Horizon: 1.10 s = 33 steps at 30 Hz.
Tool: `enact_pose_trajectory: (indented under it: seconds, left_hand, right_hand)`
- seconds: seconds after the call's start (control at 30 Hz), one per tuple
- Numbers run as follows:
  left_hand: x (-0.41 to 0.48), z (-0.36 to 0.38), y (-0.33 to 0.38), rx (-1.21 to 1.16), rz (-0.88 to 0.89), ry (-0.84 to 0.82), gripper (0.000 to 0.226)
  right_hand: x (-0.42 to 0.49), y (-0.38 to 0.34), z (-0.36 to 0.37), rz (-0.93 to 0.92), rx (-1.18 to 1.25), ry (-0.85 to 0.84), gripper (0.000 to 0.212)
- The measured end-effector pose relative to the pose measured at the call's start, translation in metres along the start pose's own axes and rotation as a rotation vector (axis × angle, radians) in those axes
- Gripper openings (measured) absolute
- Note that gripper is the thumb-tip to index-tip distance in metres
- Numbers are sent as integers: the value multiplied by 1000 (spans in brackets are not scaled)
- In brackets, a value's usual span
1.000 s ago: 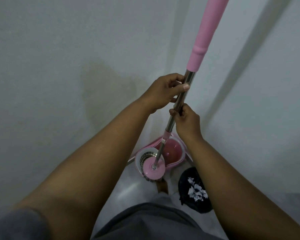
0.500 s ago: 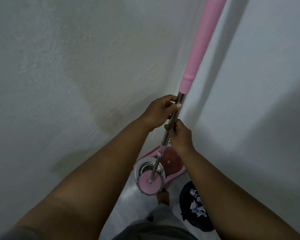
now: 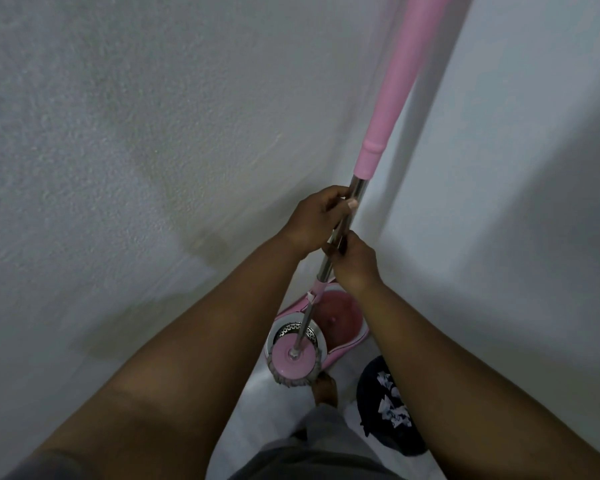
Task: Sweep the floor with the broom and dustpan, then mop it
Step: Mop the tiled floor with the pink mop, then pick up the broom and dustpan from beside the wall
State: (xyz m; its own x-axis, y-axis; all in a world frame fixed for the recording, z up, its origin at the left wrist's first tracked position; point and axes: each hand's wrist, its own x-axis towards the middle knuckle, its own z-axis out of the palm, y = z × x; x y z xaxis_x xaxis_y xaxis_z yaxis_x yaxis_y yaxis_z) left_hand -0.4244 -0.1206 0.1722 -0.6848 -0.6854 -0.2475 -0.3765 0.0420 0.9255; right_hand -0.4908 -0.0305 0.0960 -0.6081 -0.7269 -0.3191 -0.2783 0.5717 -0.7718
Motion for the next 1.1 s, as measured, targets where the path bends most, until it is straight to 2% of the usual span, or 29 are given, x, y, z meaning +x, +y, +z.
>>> enact_pose_trajectory:
  seconds: [0.4, 0.63, 0.87, 1.1]
  left_hand:
    - [-28, -2, -13, 140, -106, 63, 43]
    - [-70, -5, -17, 217, -99, 58, 50]
    - [-116, 8, -6, 404, 15, 1, 56]
    - [-160, 74, 20, 784, 227, -229, 69]
  right_hand:
    - [-36, 6, -12, 39, -78, 37, 55]
    - [-80, 1, -30, 11, -45, 121, 56]
    - [-145, 1, -66, -16, -36, 256, 54]
    - [-224, 43, -125, 96, -231, 404, 63]
